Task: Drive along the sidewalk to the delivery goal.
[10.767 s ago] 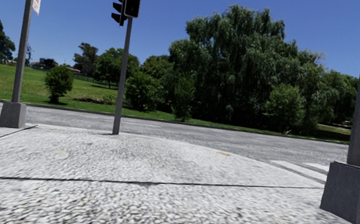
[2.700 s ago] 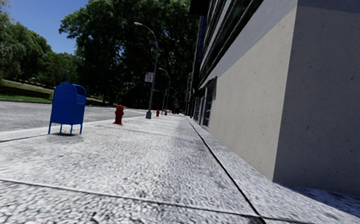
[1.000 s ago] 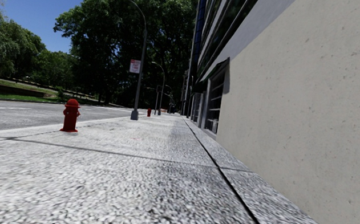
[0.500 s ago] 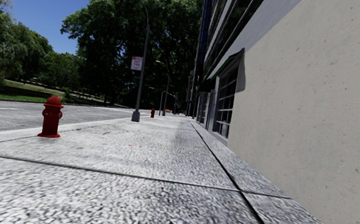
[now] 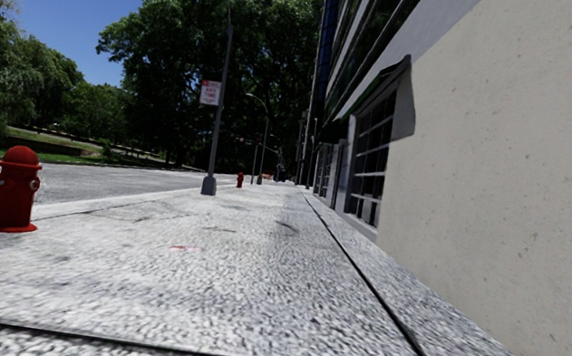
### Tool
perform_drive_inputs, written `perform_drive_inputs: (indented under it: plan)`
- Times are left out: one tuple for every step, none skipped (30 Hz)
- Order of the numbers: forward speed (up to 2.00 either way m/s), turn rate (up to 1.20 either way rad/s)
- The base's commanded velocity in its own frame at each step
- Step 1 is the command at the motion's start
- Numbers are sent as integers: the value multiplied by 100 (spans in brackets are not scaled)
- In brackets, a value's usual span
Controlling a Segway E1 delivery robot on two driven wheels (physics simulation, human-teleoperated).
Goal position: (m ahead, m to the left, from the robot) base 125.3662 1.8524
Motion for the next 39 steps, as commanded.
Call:
perform_drive_inputs:
  plan:
    - [200, 0]
    - [200, 0]
    - [200, 0]
    - [200, 0]
    - [200, 0]
    - [200, 0]
    - [200, 0]
    - [200, 0]
    - [200, 0]
    - [200, 0]
    - [200, 0]
    - [200, 7]
    - [200, 7]
    - [200, 12]
    - [200, 14]
    - [200, 12]
    - [200, 12]
    - [200, 0]
    - [200, 0]
    - [200, 0]
    - [200, 0]
    - [200, 0]
    - [200, 0]
    - [200, 0]
    - [200, 0]
    - [200, 0]
    - [200, 0]
    - [200, 0]
    - [200, 0]
    - [200, 0]
    - [200, 0]
    - [200, 0]
    - [200, 0]
    - [200, 0]
    - [200, 0]
    - [200, 0]
    - [200, 0]
    - [200, 0]
    - [200, 0]
